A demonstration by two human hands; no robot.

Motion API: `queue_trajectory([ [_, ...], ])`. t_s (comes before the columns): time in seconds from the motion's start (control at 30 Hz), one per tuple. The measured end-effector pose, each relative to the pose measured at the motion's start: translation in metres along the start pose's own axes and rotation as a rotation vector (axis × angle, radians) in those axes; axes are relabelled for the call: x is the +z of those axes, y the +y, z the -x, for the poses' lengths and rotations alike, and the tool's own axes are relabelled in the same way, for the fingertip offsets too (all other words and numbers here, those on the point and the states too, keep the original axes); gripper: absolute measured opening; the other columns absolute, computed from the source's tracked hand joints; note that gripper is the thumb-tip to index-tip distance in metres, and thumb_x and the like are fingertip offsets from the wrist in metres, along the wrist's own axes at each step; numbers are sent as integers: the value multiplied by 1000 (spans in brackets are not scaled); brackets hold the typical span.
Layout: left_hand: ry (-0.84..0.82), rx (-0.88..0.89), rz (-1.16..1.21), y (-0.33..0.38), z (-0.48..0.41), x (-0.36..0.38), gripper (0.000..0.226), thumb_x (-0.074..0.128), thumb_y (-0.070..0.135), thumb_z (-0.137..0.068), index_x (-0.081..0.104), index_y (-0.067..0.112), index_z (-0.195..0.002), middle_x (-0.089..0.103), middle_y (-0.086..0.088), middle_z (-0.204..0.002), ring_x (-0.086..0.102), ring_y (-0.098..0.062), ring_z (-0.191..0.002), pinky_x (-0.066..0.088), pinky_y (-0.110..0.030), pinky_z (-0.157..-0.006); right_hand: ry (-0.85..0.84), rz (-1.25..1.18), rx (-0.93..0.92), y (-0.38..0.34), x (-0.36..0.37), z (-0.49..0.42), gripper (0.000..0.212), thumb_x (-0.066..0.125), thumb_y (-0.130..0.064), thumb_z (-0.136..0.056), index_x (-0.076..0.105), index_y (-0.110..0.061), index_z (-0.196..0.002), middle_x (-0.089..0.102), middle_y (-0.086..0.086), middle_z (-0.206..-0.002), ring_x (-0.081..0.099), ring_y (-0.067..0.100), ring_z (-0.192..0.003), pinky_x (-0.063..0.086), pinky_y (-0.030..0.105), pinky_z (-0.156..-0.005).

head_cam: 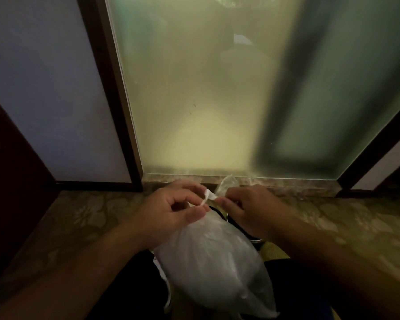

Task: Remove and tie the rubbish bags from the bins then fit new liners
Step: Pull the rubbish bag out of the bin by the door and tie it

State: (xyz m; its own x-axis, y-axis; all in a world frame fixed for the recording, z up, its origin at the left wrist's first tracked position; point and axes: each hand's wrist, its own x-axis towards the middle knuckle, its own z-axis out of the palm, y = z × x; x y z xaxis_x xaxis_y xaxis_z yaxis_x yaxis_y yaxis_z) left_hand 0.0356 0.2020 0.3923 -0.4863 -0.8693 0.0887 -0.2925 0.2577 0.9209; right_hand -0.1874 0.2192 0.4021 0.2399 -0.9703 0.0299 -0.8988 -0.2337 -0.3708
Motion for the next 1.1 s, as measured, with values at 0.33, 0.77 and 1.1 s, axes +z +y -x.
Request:
queue_trajectory([
  [0.33, 275, 108, 155, 0, 2, 12, 31, 70, 29, -72, 75, 19, -101, 71, 23, -108, 67, 3, -101, 50, -10, -82, -71, -54, -79, -24, 8, 4, 35, 48, -45, -101, 59, -23, -75, 67, -3, -74, 60, 13, -64, 42, 33, -59],
  [0.77, 403, 138, 24, 6, -2, 3, 34, 63, 29, -86, 66, 23, -119, 64, 21, -121, 57, 10, -116, 43, -9, -98, 159, -135, -96, -17, -1, 5, 17, 66, -44, -91, 77, -33, -97, 49, -5, -118, 51, 18, -110, 51, 35, -88],
  [1.1, 467, -6, 70, 18, -4, 2, 12, 80, 25, -72, 70, 26, -79, 69, 7, -74, 59, -2, -63, 49, -11, -56, 40, -785, 66, -39, -28, 9, 37, 54, -33, -101, 74, -22, -73, 65, 0, -68, 56, 7, -62, 46, 20, -61],
])
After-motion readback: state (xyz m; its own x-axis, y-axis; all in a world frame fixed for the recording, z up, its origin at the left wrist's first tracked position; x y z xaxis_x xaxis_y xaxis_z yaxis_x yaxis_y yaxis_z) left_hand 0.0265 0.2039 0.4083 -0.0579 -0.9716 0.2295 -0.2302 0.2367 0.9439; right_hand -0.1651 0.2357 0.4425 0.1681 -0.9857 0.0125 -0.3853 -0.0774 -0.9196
